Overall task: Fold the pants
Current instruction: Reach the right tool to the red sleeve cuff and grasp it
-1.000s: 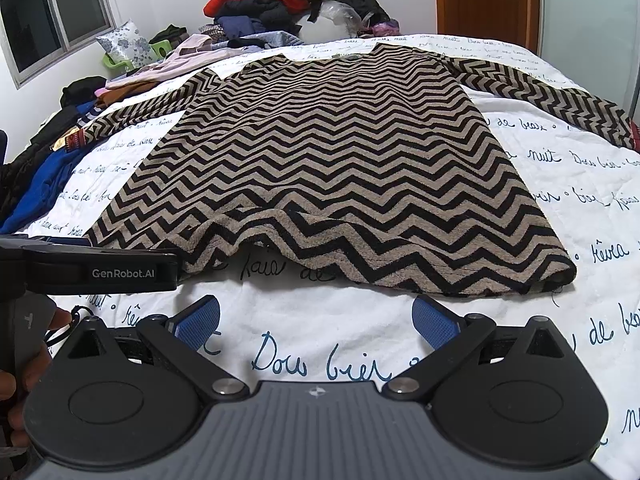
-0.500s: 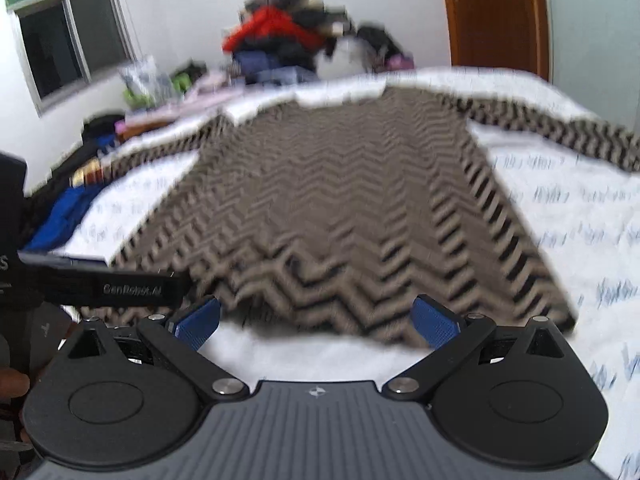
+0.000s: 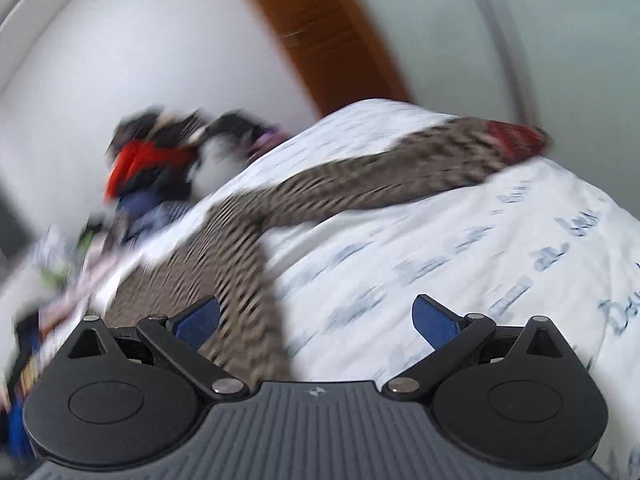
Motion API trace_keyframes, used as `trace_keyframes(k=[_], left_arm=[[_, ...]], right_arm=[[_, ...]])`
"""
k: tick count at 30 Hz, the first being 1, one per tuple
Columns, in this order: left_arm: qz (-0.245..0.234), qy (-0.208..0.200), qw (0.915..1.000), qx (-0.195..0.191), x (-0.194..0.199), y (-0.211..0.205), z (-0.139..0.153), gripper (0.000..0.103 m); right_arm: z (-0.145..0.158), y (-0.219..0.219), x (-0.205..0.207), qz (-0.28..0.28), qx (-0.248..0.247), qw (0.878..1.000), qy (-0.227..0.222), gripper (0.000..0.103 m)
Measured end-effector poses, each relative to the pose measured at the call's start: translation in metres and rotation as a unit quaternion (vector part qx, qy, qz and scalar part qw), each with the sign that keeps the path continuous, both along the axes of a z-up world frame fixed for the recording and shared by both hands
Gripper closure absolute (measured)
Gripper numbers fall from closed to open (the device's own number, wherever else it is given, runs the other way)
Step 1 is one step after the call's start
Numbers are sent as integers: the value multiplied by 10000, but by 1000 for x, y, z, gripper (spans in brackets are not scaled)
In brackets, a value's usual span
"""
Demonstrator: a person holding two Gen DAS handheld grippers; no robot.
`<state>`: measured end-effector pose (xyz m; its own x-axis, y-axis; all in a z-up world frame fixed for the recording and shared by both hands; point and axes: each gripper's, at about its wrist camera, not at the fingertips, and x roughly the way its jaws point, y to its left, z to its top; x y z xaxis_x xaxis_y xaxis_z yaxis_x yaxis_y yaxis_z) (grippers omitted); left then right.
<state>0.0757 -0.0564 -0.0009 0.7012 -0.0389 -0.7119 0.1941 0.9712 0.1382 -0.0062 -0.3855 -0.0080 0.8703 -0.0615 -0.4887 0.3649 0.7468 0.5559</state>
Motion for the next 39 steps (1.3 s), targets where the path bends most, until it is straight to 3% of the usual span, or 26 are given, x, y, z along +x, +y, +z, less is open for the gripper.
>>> trace_keyframes(k=[6, 9, 18, 22, 25, 27, 30, 33, 36, 39], left_arm=[[-61, 3, 9999, 118, 14, -13, -10, 0], [-70, 89, 9998, 167, 20, -19, -19, 0], [-177, 140, 9995, 227, 27, -30, -24, 0], [-138, 190, 9995, 195, 31, -29, -25, 0], [-133, 197, 9995, 187, 32, -29, -26, 0], [-141, 190, 9995, 185, 33, -29, -26, 0], [-153, 192, 9995, 180, 33, -29, -26, 0], [-143, 210, 9996, 146, 35, -28, -26, 0], [-132, 216, 9996, 128, 35, -27, -26, 0], [-96, 212, 9997, 110, 36, -23, -25, 0]], right_arm=[[-25, -91, 10, -1302, 730, 9888, -38, 0], [-37, -120, 14, -1532, 1131, 9814, -227, 0], [-48, -138, 45, -1915, 1251, 9713, -656, 0], [-52, -146, 41, -2144, 1278, 9635, -963, 3], [-54, -150, 41, -2320, 1294, 9590, -984, 23], [-57, -154, 38, -2453, 1355, 9554, -928, 53], [-63, -159, 35, -2631, 1462, 9502, -805, 79], [-66, -161, 32, -2647, 1471, 9495, -824, 90], [-63, -160, 31, -2611, 1394, 9512, -877, 94], [-51, -155, 36, -2437, 1003, 9604, -905, 95]])
